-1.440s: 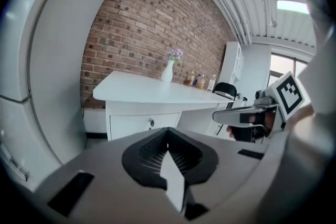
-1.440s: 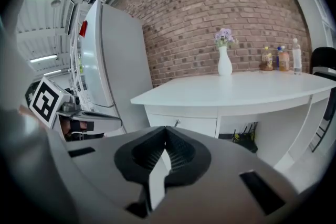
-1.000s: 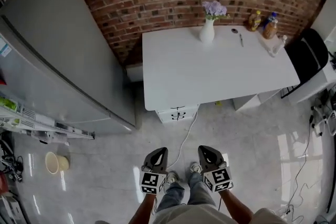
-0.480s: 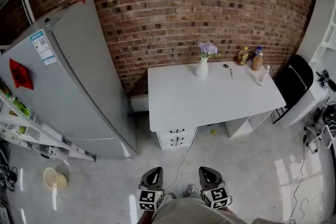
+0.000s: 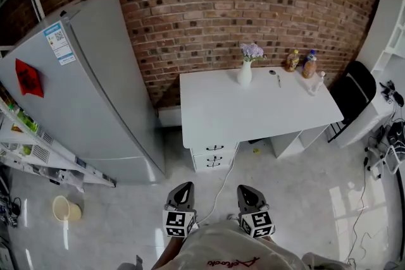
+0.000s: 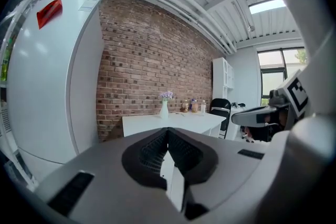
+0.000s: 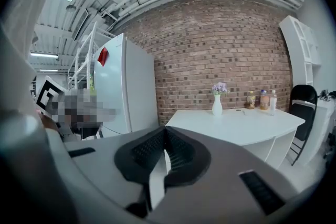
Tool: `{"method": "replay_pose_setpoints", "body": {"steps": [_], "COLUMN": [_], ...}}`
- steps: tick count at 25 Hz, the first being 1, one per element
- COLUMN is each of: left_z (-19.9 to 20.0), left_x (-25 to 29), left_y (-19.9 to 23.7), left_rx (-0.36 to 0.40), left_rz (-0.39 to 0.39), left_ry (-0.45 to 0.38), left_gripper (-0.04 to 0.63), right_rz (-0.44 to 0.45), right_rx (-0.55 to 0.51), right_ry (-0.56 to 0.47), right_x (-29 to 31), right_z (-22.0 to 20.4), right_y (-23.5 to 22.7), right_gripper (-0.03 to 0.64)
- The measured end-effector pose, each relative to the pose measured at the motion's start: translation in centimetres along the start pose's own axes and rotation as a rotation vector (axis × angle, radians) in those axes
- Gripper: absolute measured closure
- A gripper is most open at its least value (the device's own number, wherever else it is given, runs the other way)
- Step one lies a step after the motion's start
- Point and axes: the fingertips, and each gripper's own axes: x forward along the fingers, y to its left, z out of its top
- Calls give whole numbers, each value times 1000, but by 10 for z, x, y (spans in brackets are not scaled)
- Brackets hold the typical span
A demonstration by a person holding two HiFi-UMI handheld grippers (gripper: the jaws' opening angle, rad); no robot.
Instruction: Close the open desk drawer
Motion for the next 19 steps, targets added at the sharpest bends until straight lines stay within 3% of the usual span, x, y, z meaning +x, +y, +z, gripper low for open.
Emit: {"method": "replay_pose_setpoints", "body": {"steps": [19], "left_z": [-7], "left_x": [-15], "left_y": [-7], "left_rx": [-21], "left_rz": [6], "left_ry": [3], "left_gripper": [583], "right_rz": [30], "right_rx": [-14], "right_ry": [2], "right_x": [-13], "right_z": [-4], "right_y": [15], "right_gripper": [600]}}
